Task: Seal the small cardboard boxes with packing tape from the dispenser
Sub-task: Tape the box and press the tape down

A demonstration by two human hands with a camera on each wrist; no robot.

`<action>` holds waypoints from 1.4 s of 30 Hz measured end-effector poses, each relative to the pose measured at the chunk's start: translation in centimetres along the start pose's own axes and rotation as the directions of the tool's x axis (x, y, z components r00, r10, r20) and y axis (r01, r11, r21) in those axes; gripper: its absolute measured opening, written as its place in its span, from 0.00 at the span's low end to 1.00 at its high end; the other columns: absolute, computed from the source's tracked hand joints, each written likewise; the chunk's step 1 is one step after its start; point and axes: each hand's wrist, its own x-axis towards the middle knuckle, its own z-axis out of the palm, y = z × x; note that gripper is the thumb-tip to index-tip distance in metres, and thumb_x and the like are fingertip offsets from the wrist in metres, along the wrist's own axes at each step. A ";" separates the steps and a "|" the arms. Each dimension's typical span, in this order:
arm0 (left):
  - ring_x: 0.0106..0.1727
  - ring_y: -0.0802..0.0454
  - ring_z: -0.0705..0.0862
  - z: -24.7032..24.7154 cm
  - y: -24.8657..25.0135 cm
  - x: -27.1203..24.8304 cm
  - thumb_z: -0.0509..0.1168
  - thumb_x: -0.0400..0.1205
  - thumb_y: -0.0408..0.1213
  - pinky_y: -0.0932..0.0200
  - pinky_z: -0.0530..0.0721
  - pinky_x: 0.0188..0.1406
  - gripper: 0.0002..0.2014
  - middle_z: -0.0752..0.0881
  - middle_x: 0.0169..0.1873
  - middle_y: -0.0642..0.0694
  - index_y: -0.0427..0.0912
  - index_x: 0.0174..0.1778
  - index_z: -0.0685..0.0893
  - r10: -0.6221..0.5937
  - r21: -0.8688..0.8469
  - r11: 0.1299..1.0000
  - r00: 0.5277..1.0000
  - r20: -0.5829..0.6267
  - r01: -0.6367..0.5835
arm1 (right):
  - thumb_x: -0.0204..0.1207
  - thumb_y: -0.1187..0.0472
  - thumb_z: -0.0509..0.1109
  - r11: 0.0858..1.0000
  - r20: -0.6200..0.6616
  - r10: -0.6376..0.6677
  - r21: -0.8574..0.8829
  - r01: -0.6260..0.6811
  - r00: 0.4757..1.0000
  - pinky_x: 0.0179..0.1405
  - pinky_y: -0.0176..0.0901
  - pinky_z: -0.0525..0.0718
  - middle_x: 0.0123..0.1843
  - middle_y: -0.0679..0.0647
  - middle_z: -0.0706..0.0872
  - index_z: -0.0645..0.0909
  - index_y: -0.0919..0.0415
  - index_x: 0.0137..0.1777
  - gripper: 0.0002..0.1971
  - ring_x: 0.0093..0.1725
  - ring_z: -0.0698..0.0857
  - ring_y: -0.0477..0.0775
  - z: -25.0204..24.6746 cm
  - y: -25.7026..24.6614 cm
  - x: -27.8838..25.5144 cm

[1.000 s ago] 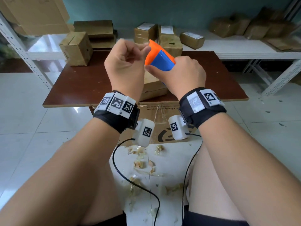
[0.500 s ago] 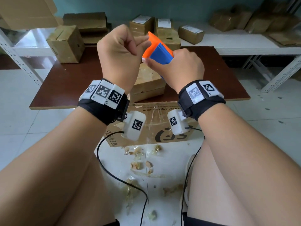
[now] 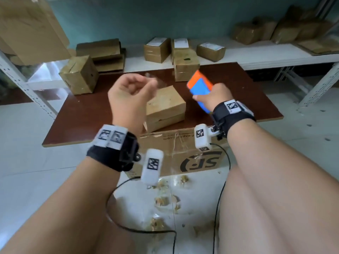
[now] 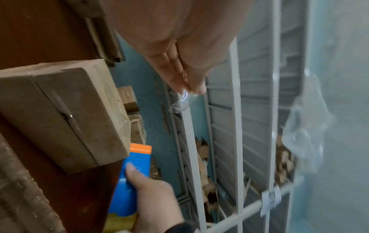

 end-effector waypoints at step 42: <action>0.84 0.54 0.73 -4.0 -4.5 2.5 0.76 0.84 0.49 0.57 0.74 0.78 0.38 0.74 0.85 0.49 0.50 0.90 0.69 -0.258 0.597 0.779 0.966 0.029 0.191 | 0.78 0.71 0.81 0.626 0.044 -0.192 0.775 0.088 0.980 0.43 0.42 0.91 0.44 0.57 0.87 0.82 0.60 0.50 0.11 0.42 0.91 0.51 0.1 -4.7 -8.0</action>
